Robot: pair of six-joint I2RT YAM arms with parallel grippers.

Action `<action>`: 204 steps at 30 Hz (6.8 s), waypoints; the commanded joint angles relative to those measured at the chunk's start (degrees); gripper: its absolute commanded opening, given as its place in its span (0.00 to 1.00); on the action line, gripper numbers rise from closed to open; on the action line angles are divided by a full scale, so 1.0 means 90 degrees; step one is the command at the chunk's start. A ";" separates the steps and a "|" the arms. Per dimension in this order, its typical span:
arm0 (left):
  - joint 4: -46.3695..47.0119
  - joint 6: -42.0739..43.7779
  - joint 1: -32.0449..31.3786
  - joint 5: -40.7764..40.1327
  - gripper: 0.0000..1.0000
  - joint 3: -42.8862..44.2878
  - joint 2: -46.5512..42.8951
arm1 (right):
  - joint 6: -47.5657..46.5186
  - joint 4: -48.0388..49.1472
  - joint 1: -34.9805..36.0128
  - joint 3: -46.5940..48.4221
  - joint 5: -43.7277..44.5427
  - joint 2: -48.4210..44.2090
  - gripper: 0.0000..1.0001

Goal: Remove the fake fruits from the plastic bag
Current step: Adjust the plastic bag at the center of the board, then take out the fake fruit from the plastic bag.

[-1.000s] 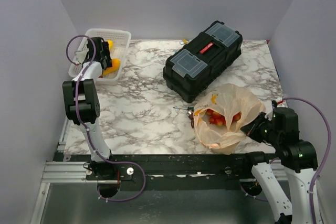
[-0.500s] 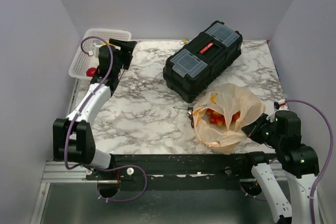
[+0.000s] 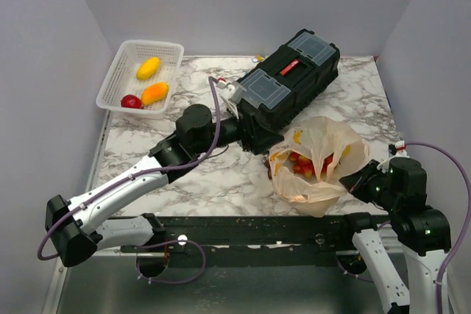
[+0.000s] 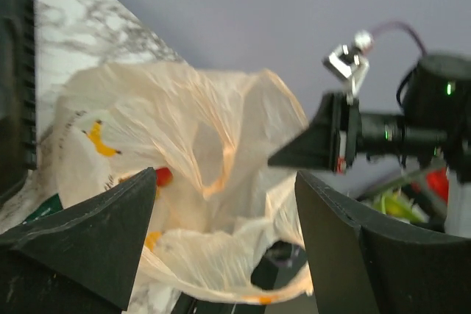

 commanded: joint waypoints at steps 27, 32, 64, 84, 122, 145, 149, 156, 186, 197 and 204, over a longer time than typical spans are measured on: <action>0.0289 0.1412 -0.2501 0.0522 0.69 -0.0753 0.3245 | 0.0646 0.0388 -0.0010 0.0994 -0.0142 0.0753 0.55; 0.0803 0.1358 -0.2560 0.0206 0.69 -0.1066 0.3193 | 0.0863 0.1552 -0.0009 0.0034 -0.1046 0.0848 0.47; -0.0554 0.2116 -0.2712 0.0493 0.74 -0.0220 0.2404 | 0.2273 0.1776 -0.0015 -0.1896 0.1057 0.1239 0.47; -0.0306 0.2033 -0.2727 0.0835 0.72 -0.0359 0.3096 | 0.1670 0.0302 -0.0011 -0.0596 0.1397 0.1529 1.00; -0.0553 0.2350 -0.2997 0.0164 0.74 -0.0445 0.3127 | 0.3042 0.5644 -0.0020 -0.1214 0.0894 0.2335 0.01; -0.0457 0.2244 -0.2231 0.0509 0.77 -0.0555 0.0926 | 0.1006 0.2298 -0.0015 -0.0460 -0.2739 0.0931 1.00; -0.0422 0.2145 -0.2056 0.0136 0.77 -0.0720 0.0537 | 0.1769 0.3502 -0.0011 -0.1281 -0.3002 0.0834 1.00; -0.0611 0.2180 -0.2053 0.0383 0.78 -0.0590 0.0547 | 0.2304 0.5027 -0.0011 -0.2120 -0.2369 0.1461 0.95; 0.0877 0.3110 -0.2674 -0.0826 0.61 0.0335 0.2895 | 0.3386 0.4267 -0.0017 -0.2107 -0.1678 0.0030 0.08; -0.0027 0.3110 -0.2729 -0.3156 0.55 0.1570 0.4374 | 0.3148 0.4176 -0.0015 -0.1580 -0.1499 0.0475 0.05; 0.0107 0.3174 -0.2704 -0.4062 0.57 0.1852 0.5090 | 0.3213 0.3986 -0.0011 -0.1501 -0.1269 0.0330 0.03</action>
